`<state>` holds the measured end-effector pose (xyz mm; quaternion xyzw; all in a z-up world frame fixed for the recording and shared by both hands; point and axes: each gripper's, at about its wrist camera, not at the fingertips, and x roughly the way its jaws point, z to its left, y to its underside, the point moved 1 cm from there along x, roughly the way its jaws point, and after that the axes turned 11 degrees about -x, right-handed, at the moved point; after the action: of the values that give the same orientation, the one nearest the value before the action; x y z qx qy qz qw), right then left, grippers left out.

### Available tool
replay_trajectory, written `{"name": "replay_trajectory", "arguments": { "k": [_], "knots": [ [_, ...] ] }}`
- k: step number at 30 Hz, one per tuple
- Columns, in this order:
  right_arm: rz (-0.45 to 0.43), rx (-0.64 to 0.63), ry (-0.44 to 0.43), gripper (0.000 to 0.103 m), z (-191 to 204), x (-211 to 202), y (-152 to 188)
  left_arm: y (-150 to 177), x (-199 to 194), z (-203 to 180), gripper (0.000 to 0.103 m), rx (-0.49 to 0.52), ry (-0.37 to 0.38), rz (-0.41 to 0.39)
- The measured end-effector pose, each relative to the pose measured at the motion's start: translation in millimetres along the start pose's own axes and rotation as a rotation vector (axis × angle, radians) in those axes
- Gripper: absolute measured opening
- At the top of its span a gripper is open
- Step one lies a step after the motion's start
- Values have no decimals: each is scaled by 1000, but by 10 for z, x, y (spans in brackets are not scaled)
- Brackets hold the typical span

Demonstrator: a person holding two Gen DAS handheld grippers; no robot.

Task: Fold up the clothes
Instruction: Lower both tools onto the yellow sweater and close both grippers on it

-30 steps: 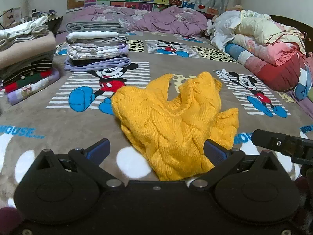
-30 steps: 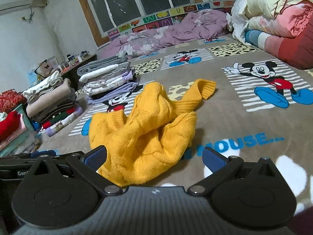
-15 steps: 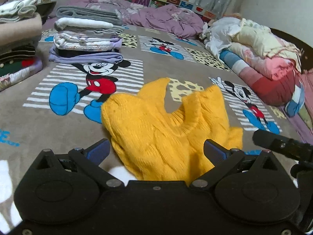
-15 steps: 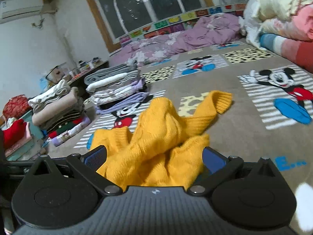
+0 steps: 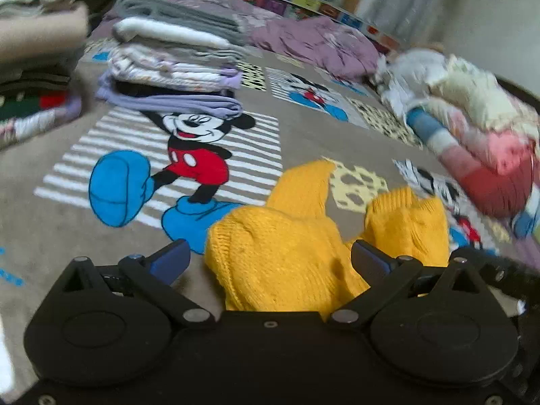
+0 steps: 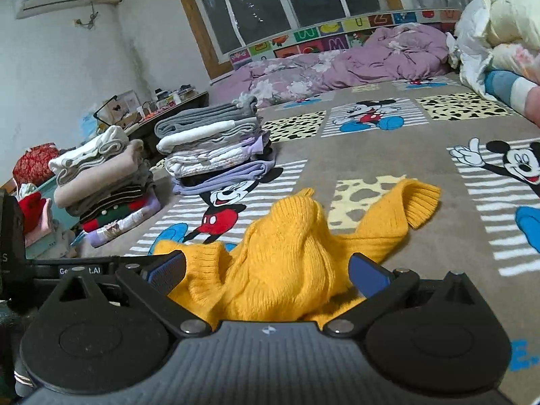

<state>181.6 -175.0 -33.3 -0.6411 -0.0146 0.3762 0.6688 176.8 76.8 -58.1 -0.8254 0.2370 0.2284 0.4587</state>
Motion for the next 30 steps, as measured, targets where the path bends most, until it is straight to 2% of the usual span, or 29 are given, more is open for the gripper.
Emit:
{"name": "replay_trajectory", "arguments": {
  "k": [4,6,8,10,12,13,14,16,18,19,30],
  "knots": [
    [15,-7,-8,90,-50,169,-22,-6,77,36,101,-25,18,1],
    [26,-9,-11,78,-59,253,-24,1,104,43,96,-28,35,5],
    [38,-12,-10,73,-63,320,-17,22,131,36,87,-19,36,10],
    [47,-12,-10,65,-70,377,-3,42,152,31,72,-9,35,15],
    [49,-11,-15,48,-60,405,12,59,146,23,64,3,37,14],
    [47,-17,-14,44,-44,401,19,67,130,15,55,9,40,10],
    [43,-24,-12,38,-26,394,26,75,114,8,50,15,42,5],
    [36,-37,-10,34,10,380,40,91,82,-8,36,27,46,-3],
    [25,-36,-7,29,25,334,44,107,50,-23,29,39,51,-12],
    [18,-31,-4,29,28,300,46,115,34,-31,27,46,53,-16],
    [-45,-3,26,19,94,-159,163,283,-383,-122,22,85,114,-64]
  ]
}}
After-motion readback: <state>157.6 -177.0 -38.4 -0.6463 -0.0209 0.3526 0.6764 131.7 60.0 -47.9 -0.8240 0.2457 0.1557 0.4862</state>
